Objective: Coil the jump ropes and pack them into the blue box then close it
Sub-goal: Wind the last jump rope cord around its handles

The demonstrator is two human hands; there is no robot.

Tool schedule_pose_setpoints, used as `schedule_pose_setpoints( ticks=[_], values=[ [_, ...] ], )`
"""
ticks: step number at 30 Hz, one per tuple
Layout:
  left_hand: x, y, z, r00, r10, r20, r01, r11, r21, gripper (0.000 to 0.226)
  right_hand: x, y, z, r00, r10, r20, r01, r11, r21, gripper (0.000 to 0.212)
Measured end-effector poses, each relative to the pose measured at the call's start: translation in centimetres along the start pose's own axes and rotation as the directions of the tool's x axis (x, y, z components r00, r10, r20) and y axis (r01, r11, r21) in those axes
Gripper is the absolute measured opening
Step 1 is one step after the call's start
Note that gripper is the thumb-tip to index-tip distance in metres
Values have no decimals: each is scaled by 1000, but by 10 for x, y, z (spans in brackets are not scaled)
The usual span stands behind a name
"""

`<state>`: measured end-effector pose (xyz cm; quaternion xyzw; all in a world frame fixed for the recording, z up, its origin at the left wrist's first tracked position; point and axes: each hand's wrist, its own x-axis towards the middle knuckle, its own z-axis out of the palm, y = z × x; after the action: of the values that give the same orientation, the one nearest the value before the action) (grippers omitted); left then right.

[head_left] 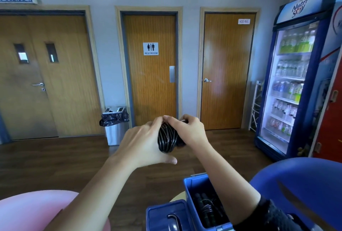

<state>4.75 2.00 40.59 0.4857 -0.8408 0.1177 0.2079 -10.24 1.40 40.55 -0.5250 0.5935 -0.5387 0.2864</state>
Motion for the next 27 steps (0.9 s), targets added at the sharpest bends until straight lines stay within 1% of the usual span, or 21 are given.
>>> schedule_pose_setpoints(
  ticks=[1,2,3,4,6,8,9,10,11,12,13,14,16,17,18,20,21,23,24,25,27],
  values=[
    [1,-2,-3,999,2,40,2,995,-103,113,0,3,0,998,-25,-54,26,999,32,48],
    [2,-6,-6,996,0,93,24,968,-250,107,0,6,0,996,-31,-80,35,998,56,45],
    [2,-11,-9,991,-2,136,59,908,-415,100,0,8,-1,996,-28,-91,35,996,77,43],
    [3,-17,-12,988,-8,157,96,821,-562,90,-1,9,-3,995,-28,-99,38,994,105,42],
    [7,-28,-12,991,-83,107,136,623,-771,63,-1,11,-4,991,-26,-130,47,986,162,42],
    [12,-32,-5,961,-272,48,156,390,-907,28,-1,10,-3,984,4,-181,37,974,225,42],
    [15,-31,-1,934,-351,64,160,252,-954,15,-1,8,-1,979,14,-203,38,967,254,41],
    [17,-28,4,909,-405,97,160,122,-980,10,-1,7,0,975,11,-223,51,962,268,40],
    [18,-24,8,884,-447,134,159,18,-987,10,-1,6,2,970,-1,-244,70,959,275,37],
    [19,-20,12,858,-488,159,157,-45,-987,13,-2,4,4,965,-14,-262,91,954,285,36],
    [20,-17,16,836,-527,153,155,-41,-987,21,-4,3,5,961,-25,-275,108,951,291,37],
    [21,-14,17,825,-553,118,152,15,-988,30,-4,4,7,958,-42,-283,128,948,291,37],
    [20,-9,16,816,-578,-8,153,229,-961,37,-5,5,8,953,-89,-289,171,948,270,39],
    [19,-6,13,810,-583,-70,154,326,-933,36,-5,5,8,952,-111,-286,188,947,261,42],
    [18,-6,12,805,-579,-129,140,397,-907,34,-4,6,8,952,-125,-281,200,945,257,45],
    [16,-6,12,810,-532,-247,71,506,-859,28,-4,5,6,954,-127,-272,201,943,265,44],
    [15,-6,13,810,-507,-294,35,542,-840,25,-4,4,5,956,-125,-265,197,944,265,43],
    [14,-8,16,804,-483,-348,-15,568,-823,25,-2,4,3,965,-116,-237,175,954,245,44],
    [14,-9,17,807,-482,-343,-18,560,-829,25,-1,4,2,970,-108,-218,158,962,223,45],
    [15,-9,16,816,-481,-320,-21,529,-848,26,-2,3,0,975,-104,-197,144,968,204,45],
    [18,-12,15,846,-488,-215,-21,373,-928,25,-1,-1,-2,980,-104,-169,136,973,186,50]
  ],
)
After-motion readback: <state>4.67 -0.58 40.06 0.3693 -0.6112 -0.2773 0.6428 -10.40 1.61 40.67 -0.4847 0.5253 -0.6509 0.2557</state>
